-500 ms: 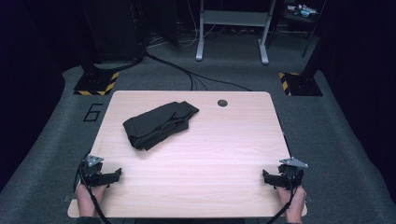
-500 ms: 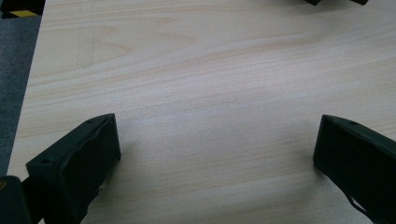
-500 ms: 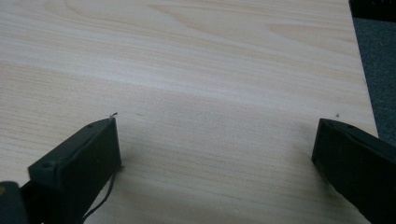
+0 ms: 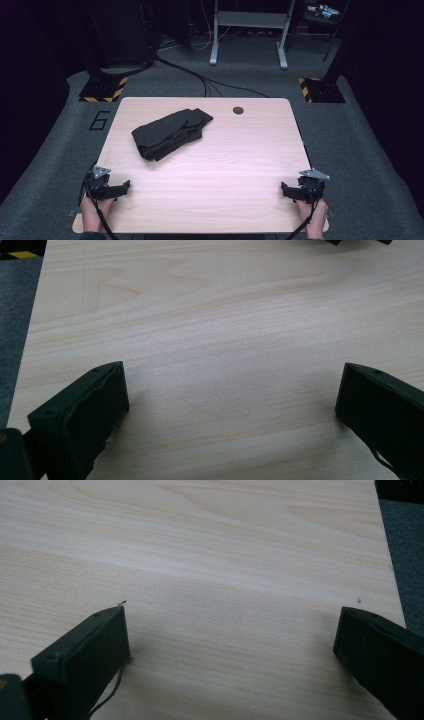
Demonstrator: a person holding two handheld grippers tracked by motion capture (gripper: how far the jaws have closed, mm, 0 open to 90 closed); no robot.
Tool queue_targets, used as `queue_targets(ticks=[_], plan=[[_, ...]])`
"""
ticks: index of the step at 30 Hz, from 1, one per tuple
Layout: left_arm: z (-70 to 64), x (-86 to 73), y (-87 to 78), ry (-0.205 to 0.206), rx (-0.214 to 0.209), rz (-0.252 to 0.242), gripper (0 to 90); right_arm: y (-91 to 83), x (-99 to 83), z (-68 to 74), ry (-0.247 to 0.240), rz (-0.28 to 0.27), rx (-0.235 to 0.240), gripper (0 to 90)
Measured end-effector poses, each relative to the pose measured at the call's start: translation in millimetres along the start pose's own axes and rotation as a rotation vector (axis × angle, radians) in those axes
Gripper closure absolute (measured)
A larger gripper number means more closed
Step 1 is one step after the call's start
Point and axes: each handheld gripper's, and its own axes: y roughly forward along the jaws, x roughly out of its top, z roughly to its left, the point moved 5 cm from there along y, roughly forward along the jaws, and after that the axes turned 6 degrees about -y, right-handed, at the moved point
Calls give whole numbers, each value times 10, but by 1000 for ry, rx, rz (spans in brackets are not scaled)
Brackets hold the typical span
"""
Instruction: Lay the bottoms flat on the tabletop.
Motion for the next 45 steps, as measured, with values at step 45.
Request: queue_targets(ticks=[45], plan=[[-319,1346,106,-9,-81,-95,30,-4,3,9,2,-6,0,22]])
